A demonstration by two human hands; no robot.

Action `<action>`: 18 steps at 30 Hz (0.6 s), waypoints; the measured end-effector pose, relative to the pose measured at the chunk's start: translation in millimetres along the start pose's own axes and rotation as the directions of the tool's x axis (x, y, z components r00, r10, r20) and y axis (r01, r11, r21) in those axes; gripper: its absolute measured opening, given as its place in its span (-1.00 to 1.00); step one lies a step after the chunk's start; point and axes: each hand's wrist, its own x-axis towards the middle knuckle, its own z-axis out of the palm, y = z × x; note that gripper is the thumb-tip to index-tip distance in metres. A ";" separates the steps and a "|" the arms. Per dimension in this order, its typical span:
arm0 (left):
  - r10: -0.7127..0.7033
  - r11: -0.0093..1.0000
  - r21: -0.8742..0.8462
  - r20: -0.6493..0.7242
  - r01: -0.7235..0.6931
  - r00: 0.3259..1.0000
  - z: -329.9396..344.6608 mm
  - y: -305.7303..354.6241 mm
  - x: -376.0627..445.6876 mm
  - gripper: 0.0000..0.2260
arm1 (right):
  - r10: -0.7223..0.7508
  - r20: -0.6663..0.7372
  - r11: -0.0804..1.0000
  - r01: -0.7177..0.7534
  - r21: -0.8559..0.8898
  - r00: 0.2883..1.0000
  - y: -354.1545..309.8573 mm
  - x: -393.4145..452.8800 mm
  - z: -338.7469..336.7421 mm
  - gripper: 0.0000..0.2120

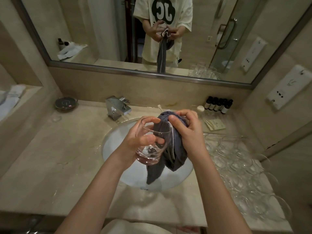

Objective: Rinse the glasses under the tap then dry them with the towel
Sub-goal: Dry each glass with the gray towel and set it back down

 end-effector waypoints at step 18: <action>0.003 0.990 -0.140 -0.120 -0.020 0.993 -0.9 2.1 5.2 -0.13 | 0.561 0.137 0.603 -0.516 0.608 0.817 58.5 -72.9 15.4 -0.31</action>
